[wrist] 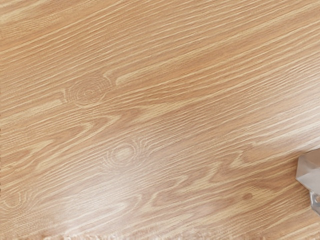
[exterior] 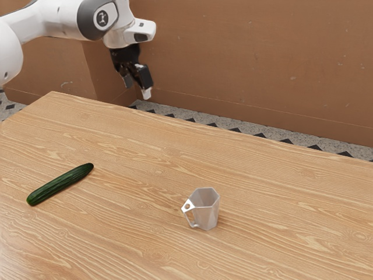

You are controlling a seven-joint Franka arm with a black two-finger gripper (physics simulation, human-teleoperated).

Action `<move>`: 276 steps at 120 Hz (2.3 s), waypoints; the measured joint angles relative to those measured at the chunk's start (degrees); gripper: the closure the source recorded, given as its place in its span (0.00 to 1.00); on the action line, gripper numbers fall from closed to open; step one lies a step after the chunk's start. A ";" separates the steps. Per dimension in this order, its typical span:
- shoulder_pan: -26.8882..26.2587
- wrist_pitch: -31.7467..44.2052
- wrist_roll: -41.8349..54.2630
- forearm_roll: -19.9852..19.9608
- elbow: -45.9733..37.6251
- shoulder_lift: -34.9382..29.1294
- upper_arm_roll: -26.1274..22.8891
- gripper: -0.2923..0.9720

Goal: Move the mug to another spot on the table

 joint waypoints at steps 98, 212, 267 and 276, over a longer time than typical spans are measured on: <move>-10.01 18.04 4.65 -4.81 -30.18 -2.78 0.78 0.23; -15.74 25.39 22.40 -18.06 -33.79 5.53 0.74 0.23; -16.14 27.98 25.12 -19.39 -33.59 8.03 0.74 0.27; -16.14 28.12 25.39 -19.48 -33.59 8.04 0.76 0.31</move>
